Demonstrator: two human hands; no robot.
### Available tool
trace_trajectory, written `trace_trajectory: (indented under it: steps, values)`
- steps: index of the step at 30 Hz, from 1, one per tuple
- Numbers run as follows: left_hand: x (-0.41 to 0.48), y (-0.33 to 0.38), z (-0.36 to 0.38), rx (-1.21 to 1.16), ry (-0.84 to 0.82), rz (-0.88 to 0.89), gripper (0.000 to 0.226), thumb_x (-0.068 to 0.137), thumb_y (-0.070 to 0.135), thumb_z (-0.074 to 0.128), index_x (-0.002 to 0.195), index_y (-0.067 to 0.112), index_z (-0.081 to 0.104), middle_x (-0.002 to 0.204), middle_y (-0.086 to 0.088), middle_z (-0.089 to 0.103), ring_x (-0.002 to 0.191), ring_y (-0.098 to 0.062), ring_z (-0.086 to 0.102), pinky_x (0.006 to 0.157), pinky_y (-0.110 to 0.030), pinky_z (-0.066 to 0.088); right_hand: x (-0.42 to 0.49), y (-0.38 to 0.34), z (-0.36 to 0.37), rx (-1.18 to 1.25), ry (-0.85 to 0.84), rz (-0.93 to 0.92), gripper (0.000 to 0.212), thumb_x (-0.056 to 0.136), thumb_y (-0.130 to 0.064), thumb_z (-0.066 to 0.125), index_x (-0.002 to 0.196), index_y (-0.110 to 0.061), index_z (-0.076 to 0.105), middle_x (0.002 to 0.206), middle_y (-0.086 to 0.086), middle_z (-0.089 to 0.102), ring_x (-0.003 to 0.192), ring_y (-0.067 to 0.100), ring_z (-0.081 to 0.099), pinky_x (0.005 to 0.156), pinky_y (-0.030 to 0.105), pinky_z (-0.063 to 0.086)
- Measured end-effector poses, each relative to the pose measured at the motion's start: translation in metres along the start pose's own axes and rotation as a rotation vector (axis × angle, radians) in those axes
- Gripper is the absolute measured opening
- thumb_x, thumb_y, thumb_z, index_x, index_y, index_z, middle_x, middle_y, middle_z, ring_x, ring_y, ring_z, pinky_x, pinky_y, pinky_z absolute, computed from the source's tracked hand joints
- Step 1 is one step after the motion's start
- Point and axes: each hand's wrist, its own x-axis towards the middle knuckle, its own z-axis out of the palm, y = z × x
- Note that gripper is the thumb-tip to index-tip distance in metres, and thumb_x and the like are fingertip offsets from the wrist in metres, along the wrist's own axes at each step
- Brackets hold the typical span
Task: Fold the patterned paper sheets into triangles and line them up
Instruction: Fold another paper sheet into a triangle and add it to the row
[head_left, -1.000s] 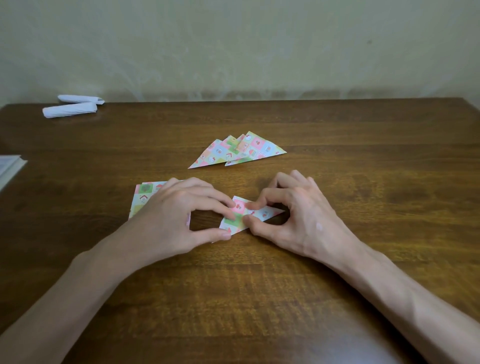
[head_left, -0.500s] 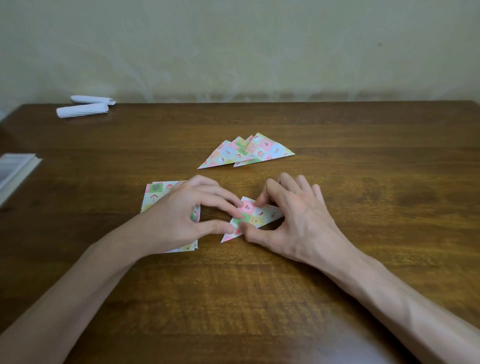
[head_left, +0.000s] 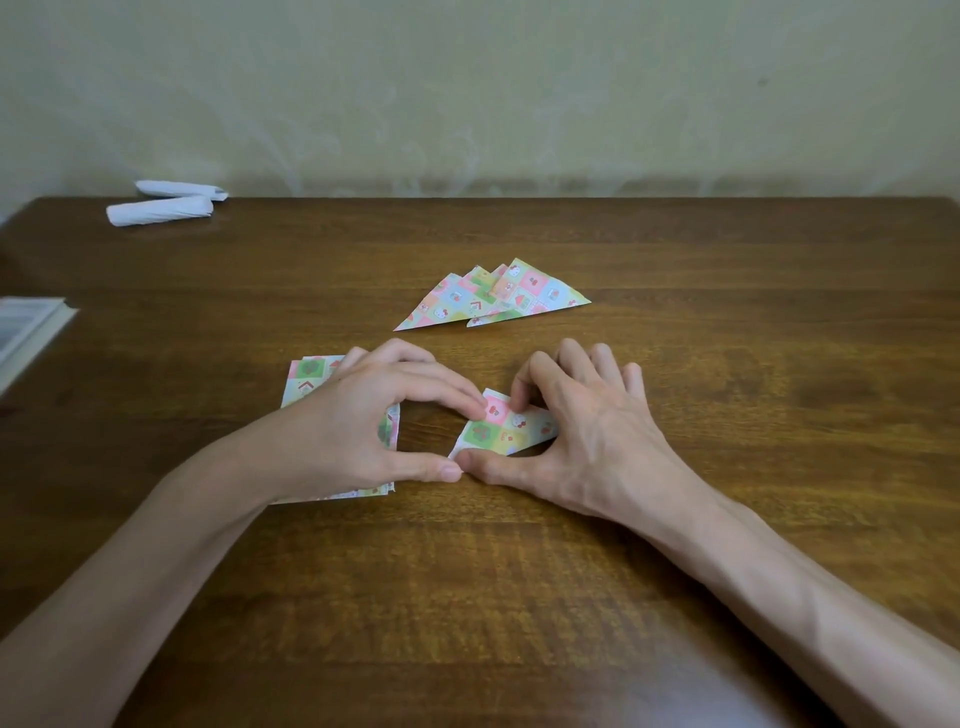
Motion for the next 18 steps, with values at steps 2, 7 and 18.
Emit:
trace_trajectory:
  steps: [2,7,18]
  values:
    - [0.000,0.001,0.000,0.015,0.003,0.003,0.049,0.078,0.061,0.074,0.125,0.053,0.065,0.135,0.042,0.053,0.141,-0.001,0.031,0.113,-0.036,0.021,-0.001,0.000,0.000,0.009,0.002,-0.001,0.069,0.057,-0.099,0.043,0.093,-0.040,0.043,0.096,-0.019,0.037,0.097,0.010,0.031,0.085,0.031,0.021]
    - [0.000,0.001,0.001,0.005,0.005,-0.001,0.047,0.079,0.058,0.076,0.125,0.053,0.065,0.135,0.041,0.054,0.140,-0.003,0.034,0.116,-0.043,0.024,0.001,0.005,-0.009,0.097,-0.092,0.017,0.057,0.065,-0.087,0.058,0.098,-0.042,0.047,0.098,-0.023,0.036,0.101,0.009,0.035,0.092,0.031,0.027]
    - [0.002,0.002,0.008,-0.029,0.093,-0.005,0.042,0.078,0.060,0.076,0.118,0.052,0.069,0.128,0.038,0.058,0.137,0.003,0.037,0.114,-0.042,0.031,0.001,0.010,-0.018,0.162,-0.109,-0.011,0.044,0.074,-0.070,0.070,0.104,-0.042,0.053,0.099,-0.022,0.042,0.099,0.005,0.038,0.091,0.029,0.030]
